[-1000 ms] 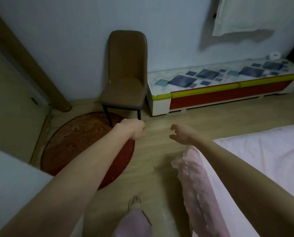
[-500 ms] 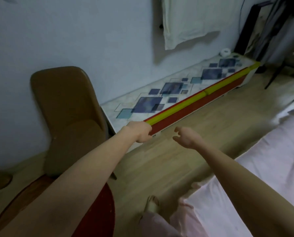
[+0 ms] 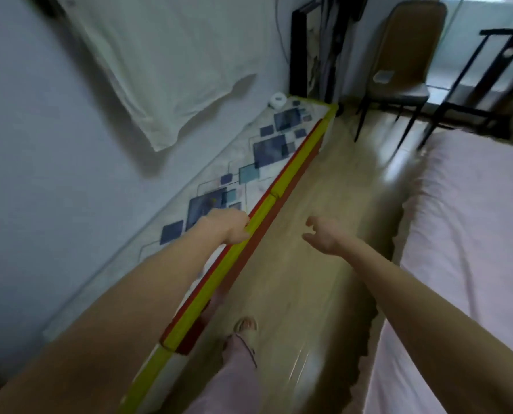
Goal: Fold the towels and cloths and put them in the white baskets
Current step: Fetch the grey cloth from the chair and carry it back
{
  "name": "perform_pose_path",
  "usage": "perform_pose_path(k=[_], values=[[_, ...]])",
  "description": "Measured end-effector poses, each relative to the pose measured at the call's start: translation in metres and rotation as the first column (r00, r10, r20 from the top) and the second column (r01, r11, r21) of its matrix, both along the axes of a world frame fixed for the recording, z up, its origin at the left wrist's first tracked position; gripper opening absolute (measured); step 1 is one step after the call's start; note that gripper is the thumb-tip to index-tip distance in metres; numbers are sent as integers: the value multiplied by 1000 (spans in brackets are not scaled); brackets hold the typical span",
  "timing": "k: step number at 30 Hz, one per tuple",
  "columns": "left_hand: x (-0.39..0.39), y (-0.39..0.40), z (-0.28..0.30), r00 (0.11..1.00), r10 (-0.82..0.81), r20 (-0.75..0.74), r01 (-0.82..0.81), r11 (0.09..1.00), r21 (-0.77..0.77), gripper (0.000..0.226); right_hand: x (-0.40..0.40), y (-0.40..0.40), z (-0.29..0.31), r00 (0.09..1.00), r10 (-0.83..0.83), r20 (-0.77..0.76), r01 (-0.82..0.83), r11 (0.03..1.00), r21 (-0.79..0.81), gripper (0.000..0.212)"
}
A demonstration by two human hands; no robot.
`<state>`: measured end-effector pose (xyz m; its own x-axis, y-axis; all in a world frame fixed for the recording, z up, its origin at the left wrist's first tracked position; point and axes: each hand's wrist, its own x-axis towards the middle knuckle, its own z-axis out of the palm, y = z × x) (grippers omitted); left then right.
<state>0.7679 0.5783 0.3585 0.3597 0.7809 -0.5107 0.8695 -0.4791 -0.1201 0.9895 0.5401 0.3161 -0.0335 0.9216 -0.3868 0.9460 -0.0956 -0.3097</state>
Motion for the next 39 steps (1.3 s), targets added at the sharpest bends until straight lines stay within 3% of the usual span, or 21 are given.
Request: perform_pose_path(k=[8,16,23,30,34,39], values=[[174,251,13,937,-322,133,323,946,11,47,139,160,16,912,-408,29,408,913,17,48],[346,432,10,829,-542,135,547,837,5,49,286,321,21,830,-555,55,549,830,95,39],[465,614,2,847,-519,114,524,851,-21,48,410,502,15,811,-584,24,582,811,58,45],[561,807,-27,907,-412,90,421,899,-121,39,521,674,13,837,-537,106,540,842,1,47],[637,904,-38,902,-403,156,426,891,-157,46,592,772,3,819,-563,111,566,824,10,46],[735,1020,-22,875,-449,178,479,854,-201,39,674,883,7,792,-596,132,602,798,-13,43]])
